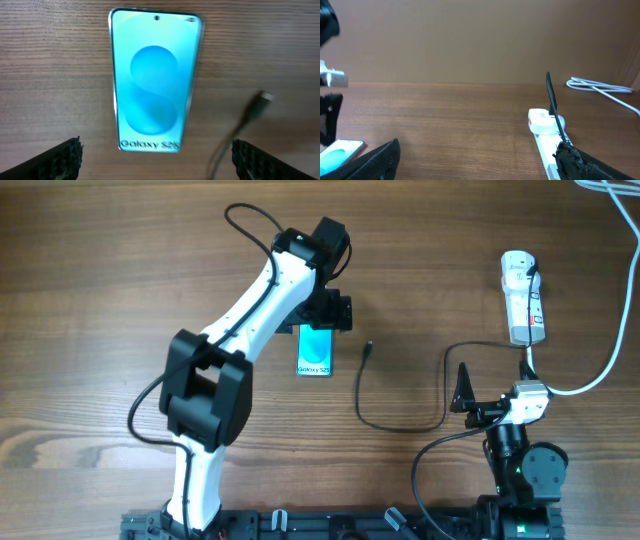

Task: Plug charger to phone and switch on socket
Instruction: 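Lower the left gripper onto the phone's top edge and close it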

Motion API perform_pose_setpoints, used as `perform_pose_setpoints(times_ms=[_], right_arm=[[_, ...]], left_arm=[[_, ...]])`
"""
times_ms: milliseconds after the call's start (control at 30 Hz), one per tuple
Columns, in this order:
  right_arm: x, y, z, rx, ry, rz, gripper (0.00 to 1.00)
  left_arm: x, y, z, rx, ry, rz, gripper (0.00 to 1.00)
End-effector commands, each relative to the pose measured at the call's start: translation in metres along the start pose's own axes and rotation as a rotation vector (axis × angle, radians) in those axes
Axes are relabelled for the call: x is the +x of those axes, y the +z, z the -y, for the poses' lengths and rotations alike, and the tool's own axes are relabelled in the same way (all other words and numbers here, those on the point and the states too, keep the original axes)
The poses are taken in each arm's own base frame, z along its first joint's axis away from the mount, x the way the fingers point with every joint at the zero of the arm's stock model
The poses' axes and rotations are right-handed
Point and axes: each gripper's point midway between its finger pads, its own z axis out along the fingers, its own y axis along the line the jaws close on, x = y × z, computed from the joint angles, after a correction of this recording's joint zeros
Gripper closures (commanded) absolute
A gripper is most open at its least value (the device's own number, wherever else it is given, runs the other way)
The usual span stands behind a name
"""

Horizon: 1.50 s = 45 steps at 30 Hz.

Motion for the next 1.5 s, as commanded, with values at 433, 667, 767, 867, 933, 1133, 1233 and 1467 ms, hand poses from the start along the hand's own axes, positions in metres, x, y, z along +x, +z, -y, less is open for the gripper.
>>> perform_pose_setpoints(times_ms=[433, 667, 767, 867, 933, 1133, 1233, 1467], right_arm=[[-0.001, 0.000, 0.003, 0.016, -0.018, 0.005, 0.00], [-0.001, 0.000, 0.003, 0.016, -0.018, 0.005, 0.00], [-0.001, 0.000, 0.003, 0.016, -0.018, 0.005, 0.00], [-0.001, 0.000, 0.003, 0.016, -0.018, 0.005, 0.00], [-0.001, 0.000, 0.003, 0.016, -0.018, 0.005, 0.00], [-0.001, 0.000, 0.003, 0.016, -0.018, 0.005, 0.00], [-0.001, 0.000, 0.003, 0.016, -0.018, 0.005, 0.00], [-0.001, 0.000, 0.003, 0.016, -0.018, 0.005, 0.00]], left_arm=[[-0.002, 0.040, -0.010, -0.049, 0.002, 0.007, 0.00], [-0.002, 0.049, -0.004, -0.026, 0.004, 0.018, 0.00], [-0.003, 0.049, -0.002, -0.024, -0.004, 0.023, 0.00], [-0.004, 0.050, -0.002, -0.025, -0.013, 0.028, 0.00], [-0.004, 0.050, -0.002, -0.024, -0.013, 0.030, 0.00], [-0.002, 0.062, -0.003, -0.037, -0.011, 0.006, 0.00], [0.001, 0.073, -0.005, -0.050, -0.013, -0.018, 0.00], [0.009, 0.093, -0.006, -0.077, -0.004, -0.065, 0.00]])
